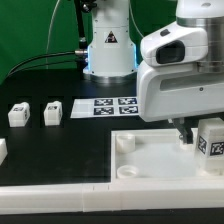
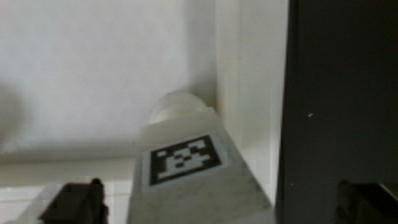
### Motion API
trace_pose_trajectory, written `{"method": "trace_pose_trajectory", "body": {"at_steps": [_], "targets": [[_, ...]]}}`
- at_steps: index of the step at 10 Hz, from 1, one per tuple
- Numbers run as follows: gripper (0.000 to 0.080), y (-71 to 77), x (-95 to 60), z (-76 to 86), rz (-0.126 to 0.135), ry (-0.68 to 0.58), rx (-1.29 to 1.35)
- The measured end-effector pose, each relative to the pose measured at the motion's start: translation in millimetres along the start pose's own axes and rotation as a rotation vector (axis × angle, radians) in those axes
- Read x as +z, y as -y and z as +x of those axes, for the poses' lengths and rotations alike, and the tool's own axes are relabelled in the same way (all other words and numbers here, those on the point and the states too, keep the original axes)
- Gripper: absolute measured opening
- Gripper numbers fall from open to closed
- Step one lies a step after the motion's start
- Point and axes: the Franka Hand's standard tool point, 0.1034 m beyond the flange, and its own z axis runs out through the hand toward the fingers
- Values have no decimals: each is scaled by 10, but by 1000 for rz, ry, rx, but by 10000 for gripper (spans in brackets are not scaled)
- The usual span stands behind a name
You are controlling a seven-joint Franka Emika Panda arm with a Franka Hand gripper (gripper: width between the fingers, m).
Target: Assemble one leg
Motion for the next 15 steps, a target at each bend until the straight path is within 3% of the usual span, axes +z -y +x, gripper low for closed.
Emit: {"method": "trace_pose_trajectory", "body": {"at_steps": [2, 4, 5, 9, 11, 15], "targets": [[649, -46, 1, -2, 0, 1, -17], [373, -51, 2, -2, 0, 1, -17], [291, -55, 1, -2, -1, 1, -16], [291, -59, 1, -2, 2, 1, 15], [291, -64, -1, -9, 21, 3, 281], [294, -65, 7, -14, 16, 8, 732]]}}
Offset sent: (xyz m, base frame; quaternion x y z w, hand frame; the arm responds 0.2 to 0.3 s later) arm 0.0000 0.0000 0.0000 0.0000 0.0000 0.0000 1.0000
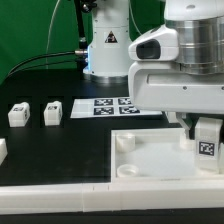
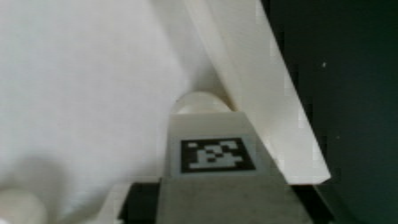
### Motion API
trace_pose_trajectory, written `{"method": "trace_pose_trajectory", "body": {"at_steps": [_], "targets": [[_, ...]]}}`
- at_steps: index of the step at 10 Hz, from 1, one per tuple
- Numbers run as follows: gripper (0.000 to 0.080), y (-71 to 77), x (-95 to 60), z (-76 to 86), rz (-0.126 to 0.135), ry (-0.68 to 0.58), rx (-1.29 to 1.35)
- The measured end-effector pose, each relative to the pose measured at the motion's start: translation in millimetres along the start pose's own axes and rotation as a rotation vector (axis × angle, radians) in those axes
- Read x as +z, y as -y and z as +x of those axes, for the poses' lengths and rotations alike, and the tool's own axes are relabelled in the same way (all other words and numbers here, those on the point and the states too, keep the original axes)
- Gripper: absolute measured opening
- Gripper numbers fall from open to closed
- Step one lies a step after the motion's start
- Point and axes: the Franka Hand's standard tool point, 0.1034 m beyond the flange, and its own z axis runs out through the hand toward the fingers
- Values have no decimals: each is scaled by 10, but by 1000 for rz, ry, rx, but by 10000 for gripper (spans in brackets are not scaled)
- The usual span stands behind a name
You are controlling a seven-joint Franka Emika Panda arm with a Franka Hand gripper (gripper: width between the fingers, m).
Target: Assemble one leg
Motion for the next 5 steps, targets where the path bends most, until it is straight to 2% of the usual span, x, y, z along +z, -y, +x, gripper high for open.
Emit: {"method": "trace_pose_trajectory", "body": {"at_steps": [3, 5], "targets": [[294, 5, 9, -13, 4, 6, 379], [294, 4, 13, -12, 12, 16, 457]]}}
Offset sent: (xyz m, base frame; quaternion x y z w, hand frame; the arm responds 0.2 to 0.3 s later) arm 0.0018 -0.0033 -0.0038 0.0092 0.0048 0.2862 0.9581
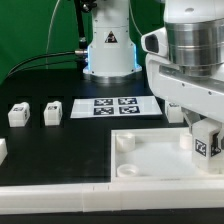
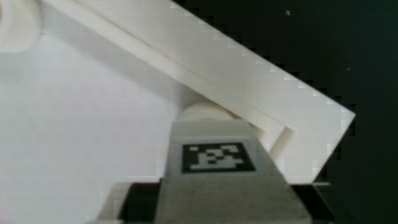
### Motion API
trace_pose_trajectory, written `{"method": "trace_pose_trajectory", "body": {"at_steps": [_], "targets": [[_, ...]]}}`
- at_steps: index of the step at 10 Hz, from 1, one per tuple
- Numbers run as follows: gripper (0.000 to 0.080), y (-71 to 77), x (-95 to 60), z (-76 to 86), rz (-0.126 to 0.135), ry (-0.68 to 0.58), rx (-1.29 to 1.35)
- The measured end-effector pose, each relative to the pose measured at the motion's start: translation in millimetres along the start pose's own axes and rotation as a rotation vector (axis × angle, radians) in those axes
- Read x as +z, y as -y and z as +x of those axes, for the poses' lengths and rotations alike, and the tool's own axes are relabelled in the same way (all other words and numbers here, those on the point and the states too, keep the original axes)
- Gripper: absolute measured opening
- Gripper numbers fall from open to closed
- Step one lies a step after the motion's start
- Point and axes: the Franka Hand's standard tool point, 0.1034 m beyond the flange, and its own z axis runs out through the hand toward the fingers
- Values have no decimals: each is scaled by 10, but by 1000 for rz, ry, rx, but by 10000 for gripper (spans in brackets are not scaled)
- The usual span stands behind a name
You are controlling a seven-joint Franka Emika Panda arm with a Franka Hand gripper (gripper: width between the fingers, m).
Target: Assemble one leg
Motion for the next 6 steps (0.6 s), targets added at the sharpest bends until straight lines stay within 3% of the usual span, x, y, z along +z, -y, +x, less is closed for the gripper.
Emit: {"method": "trace_pose_trajectory", "body": {"at_steps": [1, 2, 4, 6], "targets": [[294, 3, 1, -8, 1, 2, 31], [378, 4, 1, -9, 1, 2, -7], [623, 4, 2, -25, -3, 4, -49], [644, 7, -3, -41, -8, 6, -279]]}}
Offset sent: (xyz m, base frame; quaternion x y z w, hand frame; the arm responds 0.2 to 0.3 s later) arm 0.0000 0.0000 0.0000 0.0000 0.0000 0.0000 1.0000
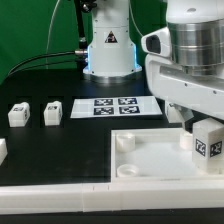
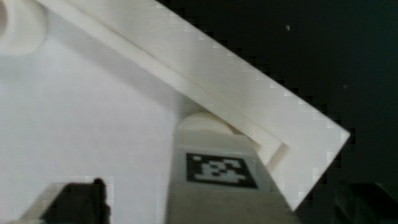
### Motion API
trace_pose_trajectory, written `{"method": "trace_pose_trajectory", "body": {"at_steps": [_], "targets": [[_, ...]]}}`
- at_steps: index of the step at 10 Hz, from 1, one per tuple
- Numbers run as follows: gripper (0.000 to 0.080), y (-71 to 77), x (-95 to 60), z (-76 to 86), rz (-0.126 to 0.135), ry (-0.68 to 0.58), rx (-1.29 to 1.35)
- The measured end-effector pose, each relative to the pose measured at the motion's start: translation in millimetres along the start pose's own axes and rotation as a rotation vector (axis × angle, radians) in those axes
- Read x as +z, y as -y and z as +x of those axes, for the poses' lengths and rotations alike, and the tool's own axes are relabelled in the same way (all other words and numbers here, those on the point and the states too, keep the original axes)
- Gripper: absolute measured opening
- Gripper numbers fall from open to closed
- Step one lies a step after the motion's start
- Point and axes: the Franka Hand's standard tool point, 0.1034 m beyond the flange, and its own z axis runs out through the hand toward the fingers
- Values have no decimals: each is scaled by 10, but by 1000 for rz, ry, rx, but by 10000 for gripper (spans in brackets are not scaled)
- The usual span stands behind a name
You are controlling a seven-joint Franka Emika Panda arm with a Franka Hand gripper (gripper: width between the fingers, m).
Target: Assemble one leg
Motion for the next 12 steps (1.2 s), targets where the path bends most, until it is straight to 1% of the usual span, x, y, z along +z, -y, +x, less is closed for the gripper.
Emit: {"method": "trace_pose_trajectory", "body": {"at_steps": [2, 3, 6, 7, 8, 9, 10, 11, 12], "targets": [[649, 0, -1, 4, -2, -2, -257], [649, 1, -6, 12, -8, -8, -401], [649, -3, -3, 39, -13, -3, -687], [649, -18, -2, 57, -22, -5, -817], [649, -23, -1, 62, -25, -5, -924], [649, -34, 7, 71, -25, -3, -997], [649, -34, 9, 68, -24, -2, -972], [519, -36, 10, 69, -24, -2, -972], [358, -37, 11, 69, -24, -2, -972]]}}
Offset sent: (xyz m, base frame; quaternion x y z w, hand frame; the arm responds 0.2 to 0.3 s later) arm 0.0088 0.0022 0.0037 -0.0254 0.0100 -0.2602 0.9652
